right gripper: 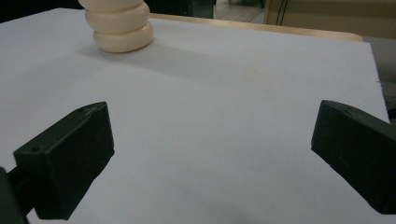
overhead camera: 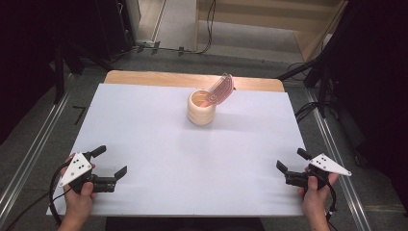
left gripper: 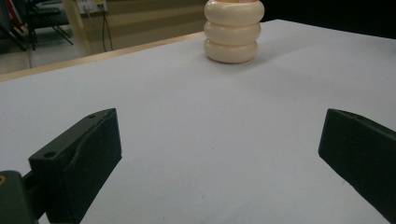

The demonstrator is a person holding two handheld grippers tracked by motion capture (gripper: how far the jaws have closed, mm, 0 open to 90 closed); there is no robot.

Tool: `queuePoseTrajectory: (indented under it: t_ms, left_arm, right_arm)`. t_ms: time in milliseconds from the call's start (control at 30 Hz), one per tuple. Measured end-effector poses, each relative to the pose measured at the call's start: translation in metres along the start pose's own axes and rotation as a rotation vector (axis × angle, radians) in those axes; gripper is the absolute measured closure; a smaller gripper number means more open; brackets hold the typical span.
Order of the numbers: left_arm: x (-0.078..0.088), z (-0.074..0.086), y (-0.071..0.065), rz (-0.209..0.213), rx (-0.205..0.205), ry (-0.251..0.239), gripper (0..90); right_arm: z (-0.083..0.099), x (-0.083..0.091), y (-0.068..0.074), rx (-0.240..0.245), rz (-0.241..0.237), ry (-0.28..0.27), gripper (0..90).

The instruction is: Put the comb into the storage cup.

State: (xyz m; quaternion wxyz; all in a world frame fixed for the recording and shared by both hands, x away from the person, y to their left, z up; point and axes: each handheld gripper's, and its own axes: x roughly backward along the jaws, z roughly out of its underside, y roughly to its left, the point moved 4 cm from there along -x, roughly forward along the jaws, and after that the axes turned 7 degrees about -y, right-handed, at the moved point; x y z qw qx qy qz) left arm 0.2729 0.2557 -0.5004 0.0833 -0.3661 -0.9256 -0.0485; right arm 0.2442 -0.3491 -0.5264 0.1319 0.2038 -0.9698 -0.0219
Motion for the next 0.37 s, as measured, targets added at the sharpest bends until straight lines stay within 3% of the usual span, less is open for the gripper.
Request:
queuePoseTrajectory:
  t_ms: [367]
  left_arm:
    - [-0.0009, 0.0, 0.0012, 0.0, 0.001, -0.001, 0.0]
  right_arm:
    - [0.0032, -0.0038, 0.0014, 0.002, -0.027, 0.003, 0.0]
